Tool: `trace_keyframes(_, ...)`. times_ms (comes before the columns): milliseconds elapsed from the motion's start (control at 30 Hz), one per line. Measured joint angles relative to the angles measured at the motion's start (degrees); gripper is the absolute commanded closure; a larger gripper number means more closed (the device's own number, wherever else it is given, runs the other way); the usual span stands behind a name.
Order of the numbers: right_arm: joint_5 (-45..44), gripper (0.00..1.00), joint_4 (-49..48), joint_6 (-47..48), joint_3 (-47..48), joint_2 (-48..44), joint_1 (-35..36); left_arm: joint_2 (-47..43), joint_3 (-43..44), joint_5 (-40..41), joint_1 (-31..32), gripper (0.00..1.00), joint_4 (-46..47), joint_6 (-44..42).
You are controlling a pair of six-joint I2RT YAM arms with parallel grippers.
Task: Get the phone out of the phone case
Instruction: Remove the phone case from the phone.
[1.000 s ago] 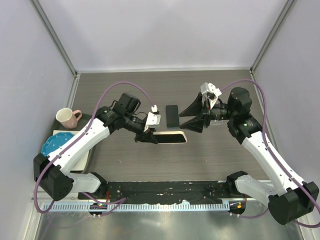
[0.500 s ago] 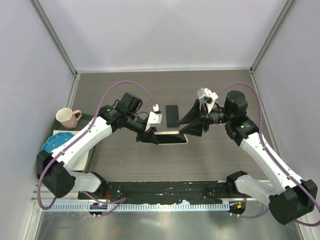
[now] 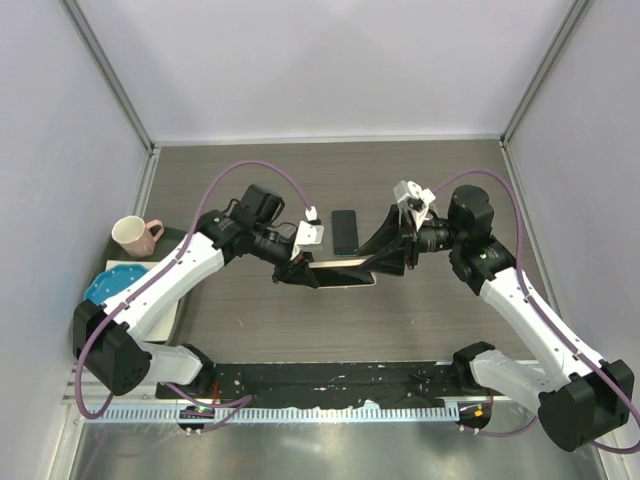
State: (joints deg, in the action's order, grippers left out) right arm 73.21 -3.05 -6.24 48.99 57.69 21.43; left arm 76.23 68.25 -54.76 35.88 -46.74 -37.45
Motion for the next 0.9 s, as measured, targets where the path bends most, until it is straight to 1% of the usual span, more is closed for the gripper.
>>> trace_keyframes(67,0.0,0.63,0.0,0.0,-0.3,0.0,0.0,0.0,0.0,-0.3,0.0,1.00,0.3,0.0)
trace_keyframes(167,0.0,0.65,-0.1,-0.1,-0.3,0.0,0.0,0.0,0.0,-0.5,0.0,1.00,0.4,0.2)
trace_keyframes(300,0.1,0.64,-1.9,-1.7,-0.4,0.0,0.0,0.0,0.0,-0.5,-0.2,1.00,0.7,0.2)
trace_keyframes(367,0.6,0.61,-4.1,-3.9,-0.7,0.1,0.0,0.0,0.0,-0.5,-0.2,1.00,0.8,0.2)
trace_keyframes(433,1.0,0.61,-6.5,-6.4,-1.0,0.2,0.0,0.0,0.0,-0.5,-0.2,1.00,0.9,0.2)
trace_keyframes(567,1.7,0.69,-10.1,-10.0,-1.1,0.5,0.0,0.0,0.0,-0.5,-0.2,1.00,0.9,0.1)
trace_keyframes(633,1.9,0.69,-11.3,-10.9,-1.4,0.5,0.1,0.0,0.0,-0.5,-0.2,1.00,0.9,0.1)
trace_keyframes(667,1.9,0.64,-11.8,-11.1,-1.6,0.5,0.1,0.0,0.0,-0.6,-0.2,1.00,0.9,0.1)
trace_keyframes(700,1.9,0.62,-12.0,-11.2,-1.9,0.5,0.1,0.0,0.0,-0.6,-0.2,1.00,0.9,0.1)
trace_keyframes(767,1.9,0.63,-12.0,-11.1,-2.3,0.5,0.1,0.0,0.0,-0.6,-0.2,1.00,1.0,0.1)
trace_keyframes(900,1.9,0.68,-10.1,-9.3,-2.4,0.4,0.2,0.0,0.0,-0.5,-0.2,1.00,1.0,0.1)
